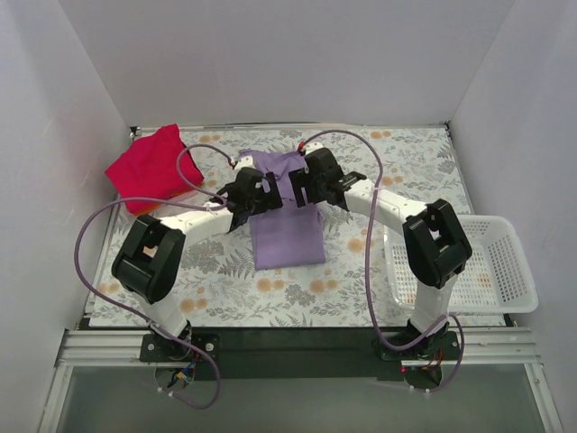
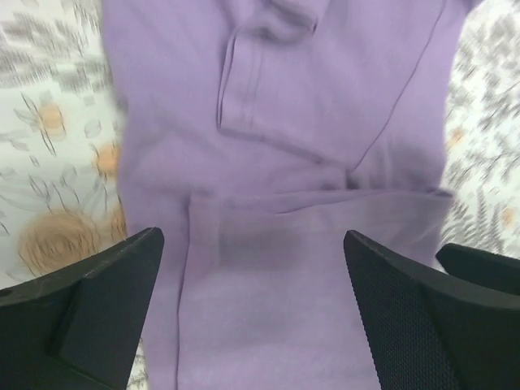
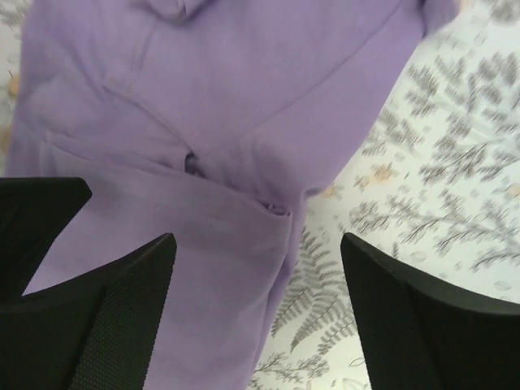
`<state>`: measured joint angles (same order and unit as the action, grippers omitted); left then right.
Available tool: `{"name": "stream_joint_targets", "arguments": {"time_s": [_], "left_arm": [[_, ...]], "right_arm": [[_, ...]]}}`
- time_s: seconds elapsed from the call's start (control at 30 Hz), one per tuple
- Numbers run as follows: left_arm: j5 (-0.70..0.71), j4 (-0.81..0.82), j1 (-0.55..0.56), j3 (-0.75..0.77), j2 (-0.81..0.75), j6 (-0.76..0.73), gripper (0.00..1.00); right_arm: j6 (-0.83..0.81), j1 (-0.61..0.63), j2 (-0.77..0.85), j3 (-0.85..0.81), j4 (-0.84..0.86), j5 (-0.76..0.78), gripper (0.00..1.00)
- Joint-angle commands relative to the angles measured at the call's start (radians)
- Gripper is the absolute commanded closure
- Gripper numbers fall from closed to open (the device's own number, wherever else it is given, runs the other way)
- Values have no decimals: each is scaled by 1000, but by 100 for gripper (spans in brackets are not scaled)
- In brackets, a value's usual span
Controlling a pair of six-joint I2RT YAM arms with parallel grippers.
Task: Fold and stack the t-shirts
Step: Fold the tshirt
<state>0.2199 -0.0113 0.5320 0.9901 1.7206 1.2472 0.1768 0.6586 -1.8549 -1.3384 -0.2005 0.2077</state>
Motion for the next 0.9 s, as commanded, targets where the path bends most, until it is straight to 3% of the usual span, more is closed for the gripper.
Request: {"name": "stream_joint_targets", "arguments": {"time_s": [0.0, 0.13, 0.4, 0.57, 0.87], "left_arm": [[73, -38, -33, 96, -30, -3, 13], [66, -30, -40, 98, -67, -9, 11], [42, 22, 13, -117, -101, 17, 10], [39, 22, 16, -238, -206, 40, 10], [-40, -12, 29, -378, -297, 84, 11]], "right_arm": [[-17, -25, 31, -111, -25, 21, 24], [-33, -30, 108, -64, -30, 49, 19], [42, -27, 244, 221, 56, -50, 22], [91, -19, 362, 411, 110, -91, 23], [130, 2, 428, 573, 165, -243, 27]]}}
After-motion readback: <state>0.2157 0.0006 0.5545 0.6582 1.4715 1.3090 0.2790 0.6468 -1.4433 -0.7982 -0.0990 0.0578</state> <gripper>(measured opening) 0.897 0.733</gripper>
